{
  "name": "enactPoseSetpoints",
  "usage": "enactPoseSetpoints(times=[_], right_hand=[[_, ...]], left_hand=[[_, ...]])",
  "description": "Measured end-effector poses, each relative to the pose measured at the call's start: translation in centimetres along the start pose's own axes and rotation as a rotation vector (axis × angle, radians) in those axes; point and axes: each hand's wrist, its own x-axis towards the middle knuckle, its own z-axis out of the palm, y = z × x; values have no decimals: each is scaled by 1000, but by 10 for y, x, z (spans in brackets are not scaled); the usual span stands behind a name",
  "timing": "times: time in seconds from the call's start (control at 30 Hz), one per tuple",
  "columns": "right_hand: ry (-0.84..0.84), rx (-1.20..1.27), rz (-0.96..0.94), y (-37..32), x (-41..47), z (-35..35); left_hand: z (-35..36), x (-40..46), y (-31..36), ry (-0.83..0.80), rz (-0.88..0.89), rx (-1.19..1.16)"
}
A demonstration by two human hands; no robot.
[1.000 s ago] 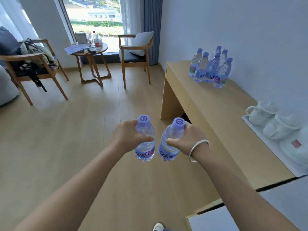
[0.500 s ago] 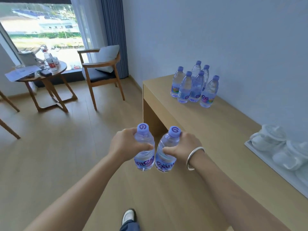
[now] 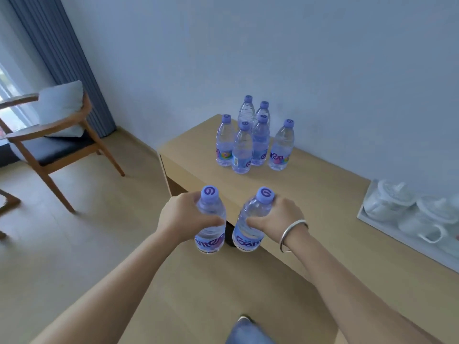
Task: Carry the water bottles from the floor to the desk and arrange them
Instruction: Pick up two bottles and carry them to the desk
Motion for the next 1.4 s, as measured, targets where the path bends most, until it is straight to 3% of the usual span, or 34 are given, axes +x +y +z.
enactPoseSetpoints(times=[0.4,0.7,1.07,1.2,1.4], right_hand=[[74,-2,150,18,142,-13],[84,-28,248,35,200,-7],[250,156,352,15,178,11],[292,86,512,2,145,32],[367,127,762,-19,72,55]], left_hand=[[43,176,43,-184,157,38],[69,239,52,-271,174,8],[72,256,35,-455,316,-74],[64,260,20,-483,466,-10],[60,228,2,-578,406,-56]])
